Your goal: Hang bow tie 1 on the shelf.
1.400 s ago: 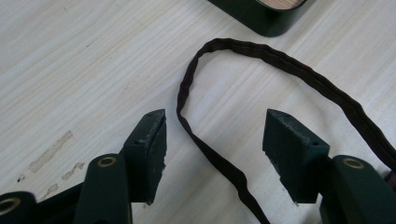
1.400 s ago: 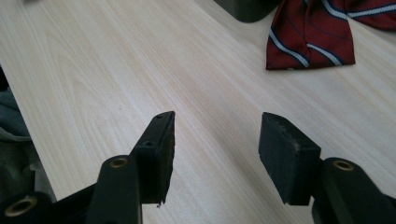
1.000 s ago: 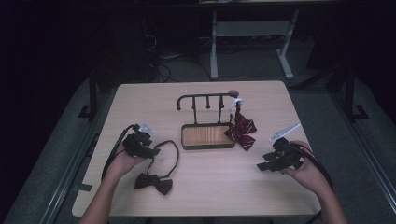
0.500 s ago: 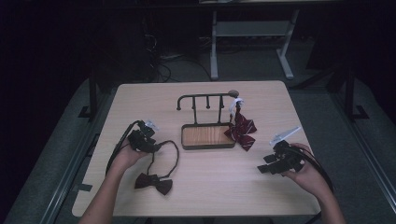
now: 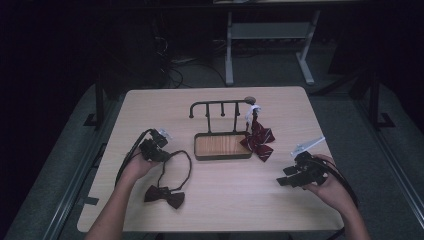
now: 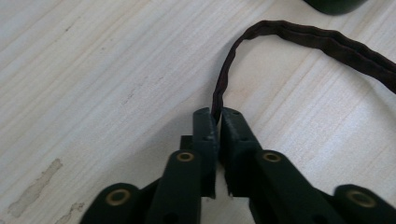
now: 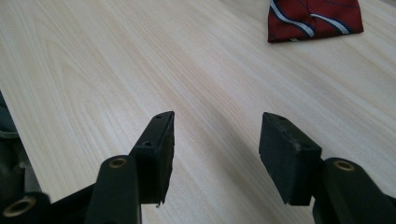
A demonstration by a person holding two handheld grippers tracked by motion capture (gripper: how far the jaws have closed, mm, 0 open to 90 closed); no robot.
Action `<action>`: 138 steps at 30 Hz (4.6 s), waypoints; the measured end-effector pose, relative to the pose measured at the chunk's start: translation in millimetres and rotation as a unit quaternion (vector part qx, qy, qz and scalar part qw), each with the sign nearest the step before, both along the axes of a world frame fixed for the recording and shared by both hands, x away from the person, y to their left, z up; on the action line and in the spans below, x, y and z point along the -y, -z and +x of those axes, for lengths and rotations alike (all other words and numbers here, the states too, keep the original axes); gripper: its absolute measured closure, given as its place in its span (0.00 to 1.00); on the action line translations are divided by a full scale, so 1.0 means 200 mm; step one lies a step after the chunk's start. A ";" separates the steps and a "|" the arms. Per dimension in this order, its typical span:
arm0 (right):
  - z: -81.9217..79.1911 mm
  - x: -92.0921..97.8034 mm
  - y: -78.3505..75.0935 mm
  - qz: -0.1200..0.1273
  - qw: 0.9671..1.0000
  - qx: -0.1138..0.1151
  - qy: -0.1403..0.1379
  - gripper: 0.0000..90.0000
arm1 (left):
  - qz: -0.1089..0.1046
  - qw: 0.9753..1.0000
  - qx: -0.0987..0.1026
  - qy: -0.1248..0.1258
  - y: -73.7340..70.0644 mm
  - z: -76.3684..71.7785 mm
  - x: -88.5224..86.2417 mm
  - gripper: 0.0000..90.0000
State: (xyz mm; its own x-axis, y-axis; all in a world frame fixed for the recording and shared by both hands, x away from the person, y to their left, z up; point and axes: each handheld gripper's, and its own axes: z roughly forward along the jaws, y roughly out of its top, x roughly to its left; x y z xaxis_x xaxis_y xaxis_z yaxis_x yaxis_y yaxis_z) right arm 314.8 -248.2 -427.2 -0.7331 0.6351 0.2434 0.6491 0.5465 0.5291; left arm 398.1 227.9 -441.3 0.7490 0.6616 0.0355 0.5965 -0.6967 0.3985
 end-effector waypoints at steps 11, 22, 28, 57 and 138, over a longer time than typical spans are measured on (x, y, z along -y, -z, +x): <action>0.00 0.04 0.00 0.026 0.999 -0.006 0.018 0.50 | -0.018 1.000 0.001 0.010 -0.04 -0.04 -0.01 1.00; 0.00 0.05 0.03 0.028 0.999 -0.008 0.020 0.50 | -0.025 0.999 0.003 0.029 -0.09 -0.07 -0.01 1.00; 0.00 0.06 0.03 0.027 0.999 -0.006 0.021 0.50 | -0.034 0.999 0.005 0.032 -0.13 -0.10 -0.03 1.00; -0.01 0.11 0.05 0.037 0.998 -0.011 0.040 0.50 | -0.054 0.996 0.009 0.071 -0.29 -0.19 -0.04 1.00; -0.04 0.10 0.06 0.047 0.998 0.000 0.032 0.49 | -0.036 0.986 0.077 0.140 -0.83 -0.35 0.05 1.00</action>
State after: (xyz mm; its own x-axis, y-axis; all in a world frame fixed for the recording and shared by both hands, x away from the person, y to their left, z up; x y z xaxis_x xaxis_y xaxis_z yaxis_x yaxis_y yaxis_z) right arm 306.6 -269.0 -439.0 -0.6917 0.6549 0.3043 0.6809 0.4512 0.5768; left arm 328.7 218.8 -275.1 0.8924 0.4336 0.1248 0.3119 -0.7928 0.5236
